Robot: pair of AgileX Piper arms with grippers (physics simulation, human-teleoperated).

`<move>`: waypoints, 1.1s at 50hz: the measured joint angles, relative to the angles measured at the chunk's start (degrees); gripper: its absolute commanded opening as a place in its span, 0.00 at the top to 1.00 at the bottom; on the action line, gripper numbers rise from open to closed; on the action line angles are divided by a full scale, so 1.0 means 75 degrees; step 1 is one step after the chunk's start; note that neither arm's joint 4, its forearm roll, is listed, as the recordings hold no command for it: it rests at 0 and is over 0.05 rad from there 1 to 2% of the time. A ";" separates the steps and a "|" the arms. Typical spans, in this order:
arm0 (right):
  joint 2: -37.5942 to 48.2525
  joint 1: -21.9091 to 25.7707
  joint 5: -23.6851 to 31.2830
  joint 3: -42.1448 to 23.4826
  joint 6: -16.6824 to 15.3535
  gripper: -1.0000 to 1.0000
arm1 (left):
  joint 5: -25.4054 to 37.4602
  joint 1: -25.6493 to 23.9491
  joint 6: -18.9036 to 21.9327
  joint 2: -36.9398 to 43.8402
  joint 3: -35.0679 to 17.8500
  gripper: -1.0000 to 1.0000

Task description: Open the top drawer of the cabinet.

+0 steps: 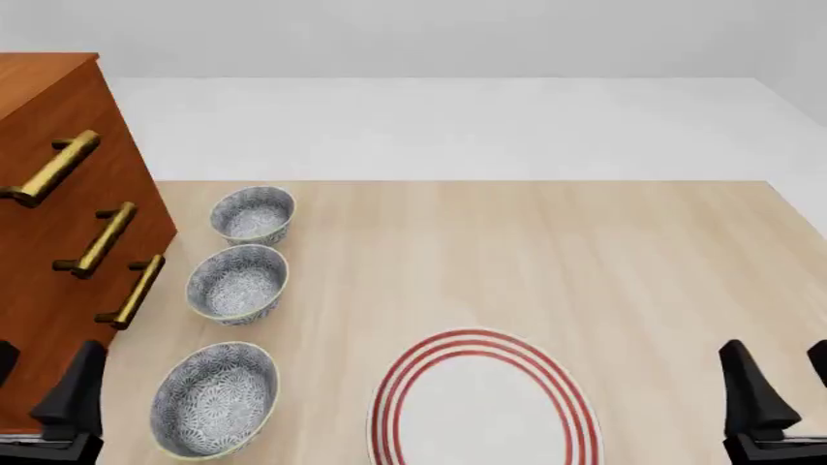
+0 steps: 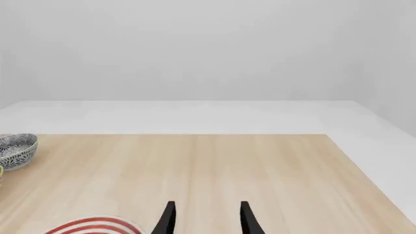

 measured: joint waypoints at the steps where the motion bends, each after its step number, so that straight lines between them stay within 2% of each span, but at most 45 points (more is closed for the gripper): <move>1: 0.0003 0.0000 -0.0001 -0.0002 0.0000 0.00 | 0.0002 -0.0002 0.0003 0.0002 0.0000 0.00; 22: 0.0030 0.0000 -0.0007 -0.0018 0.0000 0.00 | 0.0111 -0.0023 0.0313 0.0044 -0.0153 0.00; 44: 0.0034 0.0000 -0.0008 -0.0020 0.0000 0.00 | 0.0434 -0.0196 0.1867 0.0197 -0.1122 0.00; 55: 0.0034 0.0000 -0.0008 -0.0020 0.0000 0.00 | 0.0349 -0.0142 0.2764 0.0363 -0.1389 0.00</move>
